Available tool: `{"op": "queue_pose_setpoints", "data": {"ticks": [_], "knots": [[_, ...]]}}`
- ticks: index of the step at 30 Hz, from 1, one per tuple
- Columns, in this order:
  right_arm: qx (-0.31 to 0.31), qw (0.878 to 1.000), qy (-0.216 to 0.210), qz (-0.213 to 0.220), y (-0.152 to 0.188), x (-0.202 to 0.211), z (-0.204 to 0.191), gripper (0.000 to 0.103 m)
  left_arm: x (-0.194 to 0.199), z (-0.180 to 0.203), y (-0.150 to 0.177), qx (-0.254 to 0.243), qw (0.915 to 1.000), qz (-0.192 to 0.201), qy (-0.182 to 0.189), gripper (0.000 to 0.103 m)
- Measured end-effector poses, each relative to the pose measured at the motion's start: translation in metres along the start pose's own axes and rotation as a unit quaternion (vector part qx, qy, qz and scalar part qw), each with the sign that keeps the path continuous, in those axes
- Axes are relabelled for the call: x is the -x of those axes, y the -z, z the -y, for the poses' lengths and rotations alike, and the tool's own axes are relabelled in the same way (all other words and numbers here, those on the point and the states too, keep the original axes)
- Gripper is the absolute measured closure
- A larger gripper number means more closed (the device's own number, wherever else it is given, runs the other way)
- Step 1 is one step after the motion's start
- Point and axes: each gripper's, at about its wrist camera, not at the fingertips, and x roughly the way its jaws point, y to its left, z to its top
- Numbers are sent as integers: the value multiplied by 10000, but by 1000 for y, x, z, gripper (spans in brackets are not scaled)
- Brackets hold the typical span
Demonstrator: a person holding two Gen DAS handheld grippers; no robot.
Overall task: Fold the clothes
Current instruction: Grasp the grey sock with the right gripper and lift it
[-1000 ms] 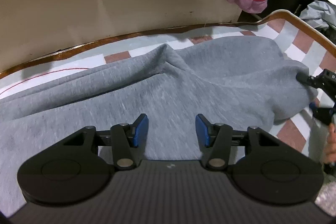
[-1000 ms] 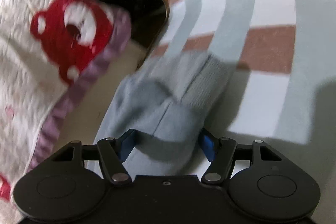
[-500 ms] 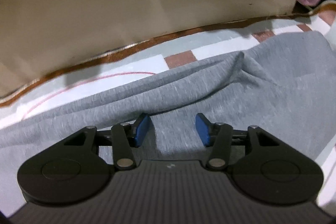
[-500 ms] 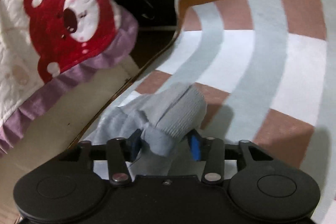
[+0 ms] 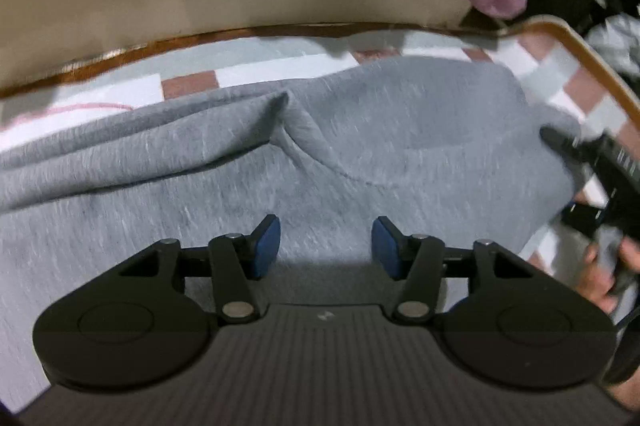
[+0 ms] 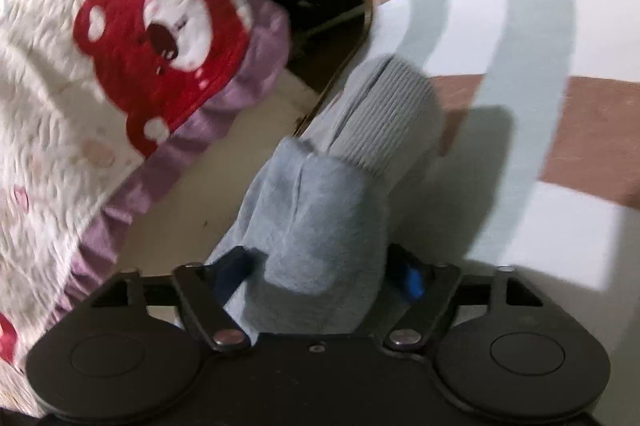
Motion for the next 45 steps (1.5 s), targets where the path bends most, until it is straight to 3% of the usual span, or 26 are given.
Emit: {"op": "queue_pose_setpoints", "data": {"ticks": [6,8,9,11,17,23,27,31,32,35,36,38,39,42,43,44,45], "knots": [[481,9983,99,322,13,-6,-11,21,-5,-7,3,34,9999,143,86,50],[723,9973,11,104,14,-12,-16,58,-4,-7,6,54,9996,249,73,50],[890,9959,-134,93,13,-6,-22,66,-3,-7,7,30,9994,338,80,50],[1225,9915,-423,71,11,5,-36,74,0,-6,9,-21,9986,521,94,51],[2058,9735,-987,163,5,40,-114,76,24,-17,2,376,9946,805,540,52],[2943,9442,-1480,-18,21,66,-219,77,100,-50,25,626,9842,1366,936,46],[3653,9119,-1854,-268,62,70,-271,77,145,-81,63,77,9905,1368,141,42],[3766,9001,-2045,-790,108,59,-313,77,205,-150,93,255,9866,1579,-326,42],[3948,8909,-2055,-902,124,57,-327,77,220,-169,99,424,9850,1622,-412,43],[4505,8609,-2062,-1154,177,52,-365,78,273,-216,120,951,9690,1794,-1406,47],[4712,8497,-2048,-1184,197,50,-375,78,288,-225,128,899,9656,1896,-1534,47],[5118,8258,-2017,-1243,239,48,-394,78,314,-246,144,961,9591,2115,-1615,47],[5316,8131,-2000,-1271,259,46,-404,78,319,-262,151,1218,9549,2183,-1602,47],[5444,8028,-1964,-1430,307,30,-427,78,334,-309,170,2021,9376,2369,-1549,47],[5530,7976,-1982,-1370,320,26,-437,79,339,-323,174,2159,9325,2521,-1420,53],[5601,7927,-2024,-1300,332,24,-448,79,348,-337,180,2313,9198,2909,-1258,61],[5620,7900,-2121,-1225,345,25,-456,79,357,-349,183,2427,9098,3182,-1097,62]]}}
